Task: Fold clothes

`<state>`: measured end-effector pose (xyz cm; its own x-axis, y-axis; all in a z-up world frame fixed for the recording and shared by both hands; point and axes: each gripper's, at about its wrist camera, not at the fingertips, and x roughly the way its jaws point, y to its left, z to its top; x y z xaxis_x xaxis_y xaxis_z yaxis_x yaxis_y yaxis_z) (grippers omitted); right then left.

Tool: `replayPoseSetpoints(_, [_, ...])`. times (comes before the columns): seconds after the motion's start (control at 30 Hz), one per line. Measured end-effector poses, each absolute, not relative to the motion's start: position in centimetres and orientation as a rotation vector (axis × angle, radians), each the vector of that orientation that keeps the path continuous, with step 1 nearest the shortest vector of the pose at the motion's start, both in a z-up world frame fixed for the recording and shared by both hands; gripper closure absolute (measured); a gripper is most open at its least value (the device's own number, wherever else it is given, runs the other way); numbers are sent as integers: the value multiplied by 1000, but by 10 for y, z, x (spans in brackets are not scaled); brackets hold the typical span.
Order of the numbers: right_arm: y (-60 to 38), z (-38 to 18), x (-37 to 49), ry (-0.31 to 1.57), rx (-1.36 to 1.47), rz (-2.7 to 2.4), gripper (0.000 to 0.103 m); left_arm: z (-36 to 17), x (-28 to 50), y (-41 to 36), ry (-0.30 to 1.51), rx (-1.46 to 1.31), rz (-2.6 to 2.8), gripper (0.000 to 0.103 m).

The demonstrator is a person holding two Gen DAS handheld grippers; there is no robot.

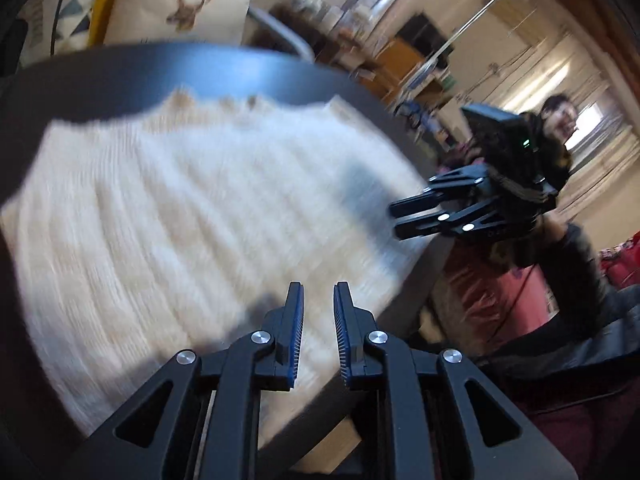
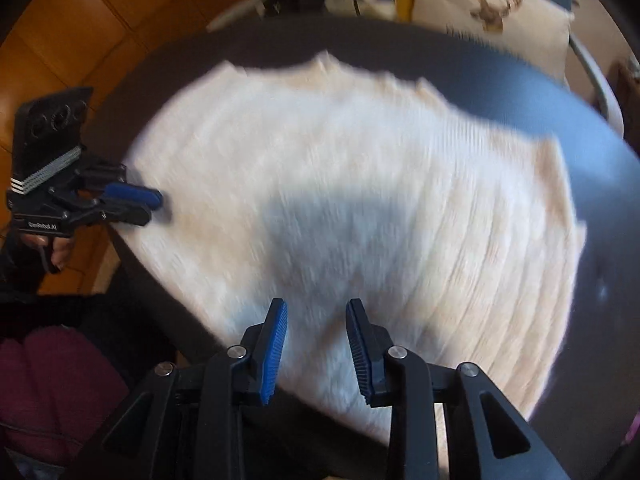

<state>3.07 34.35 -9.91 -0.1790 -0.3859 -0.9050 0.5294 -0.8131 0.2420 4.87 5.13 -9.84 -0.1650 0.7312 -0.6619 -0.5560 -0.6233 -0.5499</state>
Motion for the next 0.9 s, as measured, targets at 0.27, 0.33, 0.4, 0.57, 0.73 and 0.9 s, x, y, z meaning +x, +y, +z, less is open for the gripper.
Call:
replayPoseSetpoints(0.27, [364,-136,-18,169,1659,-2239,72,-146,1,24,-497,-1383,2129,85])
replayPoseSetpoints(0.33, [371,-138,-3,117,1578,-2276,73,-157,27,-3,-583,-1348,2140,100])
replayPoseSetpoints(0.4, [379,-140,7,50,1552,-2285,73,-155,34,-20,-674,-1338,2132,100])
replayPoseSetpoints(0.57, [375,-105,-10,-54,1480,-2240,71,-122,29,-7,-623,-1250,2150,96])
replayPoseSetpoints(0.73, [315,-88,-40,95,1413,-2127,68,-116,-14,35,-407,-1302,2176,79])
replayPoseSetpoints(0.9, [290,-123,-52,232,1489,-2044,63,-147,-47,56,-261,-1485,2108,69])
